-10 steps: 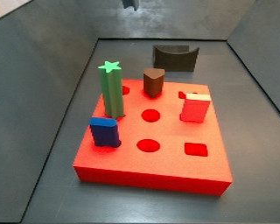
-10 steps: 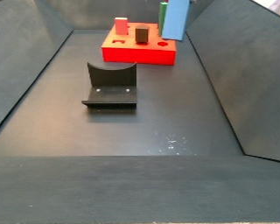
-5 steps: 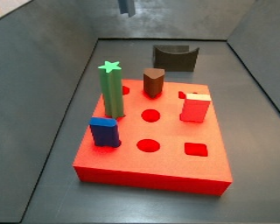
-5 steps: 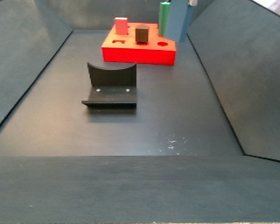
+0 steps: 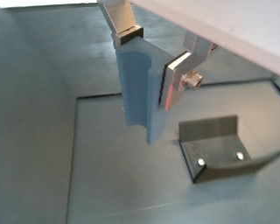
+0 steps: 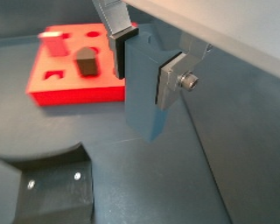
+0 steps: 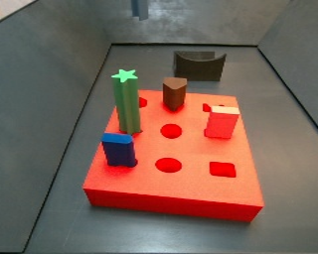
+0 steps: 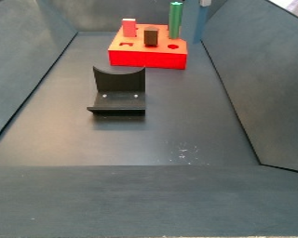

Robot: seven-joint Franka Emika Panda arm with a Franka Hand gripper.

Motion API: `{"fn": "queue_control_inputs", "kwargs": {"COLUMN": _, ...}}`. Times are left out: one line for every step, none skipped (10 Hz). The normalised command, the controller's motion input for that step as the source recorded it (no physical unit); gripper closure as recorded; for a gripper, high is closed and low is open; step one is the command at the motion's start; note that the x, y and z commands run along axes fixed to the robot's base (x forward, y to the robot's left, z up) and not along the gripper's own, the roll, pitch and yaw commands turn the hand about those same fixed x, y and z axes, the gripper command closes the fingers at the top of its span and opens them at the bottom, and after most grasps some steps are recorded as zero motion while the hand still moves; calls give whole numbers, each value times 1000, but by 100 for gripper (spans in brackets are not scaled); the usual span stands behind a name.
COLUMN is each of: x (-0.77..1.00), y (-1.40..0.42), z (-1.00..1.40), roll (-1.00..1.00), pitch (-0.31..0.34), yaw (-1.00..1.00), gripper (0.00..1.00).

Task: Pick up the arch object. Move up. Place the arch object on the fixture. Regrasp the arch object. Rotate the arch object. Move to above the board. Insert the arch object.
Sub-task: Rotate the arch object.

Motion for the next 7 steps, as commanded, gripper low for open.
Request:
{"fn": "queue_control_inputs", "kwargs": {"x": -77, "y": 12, "z": 11, "roll": -25, "pitch": 18, "yaw": -1000, "gripper": 100}}
{"fn": "queue_control_inputs", "kwargs": {"x": -55, "y": 15, "z": 17, "roll": -25, "pitch": 18, "yaw": -1000, "gripper": 100}}
{"fn": "queue_control_inputs", "kwargs": {"x": -40, "y": 17, "z": 10, "roll": -26, "pitch": 19, "yaw": -1000, "gripper": 100}}
{"fn": "queue_control_inputs", "kwargs": {"x": -30, "y": 18, "z": 10, "roll": -28, "pitch": 20, "yaw": -1000, "gripper": 100}}
{"fn": "queue_control_inputs", "kwargs": {"x": -27, "y": 18, "z": 13, "roll": -29, "pitch": 21, "yaw": -1000, "gripper": 100}}
{"fn": "queue_control_inputs", "kwargs": {"x": -26, "y": 18, "z": 14, "roll": -31, "pitch": 22, "yaw": -1000, "gripper": 100}}
{"fn": "queue_control_inputs", "kwargs": {"x": -24, "y": 18, "z": 16, "roll": -34, "pitch": 23, "yaw": -1000, "gripper": 100}}
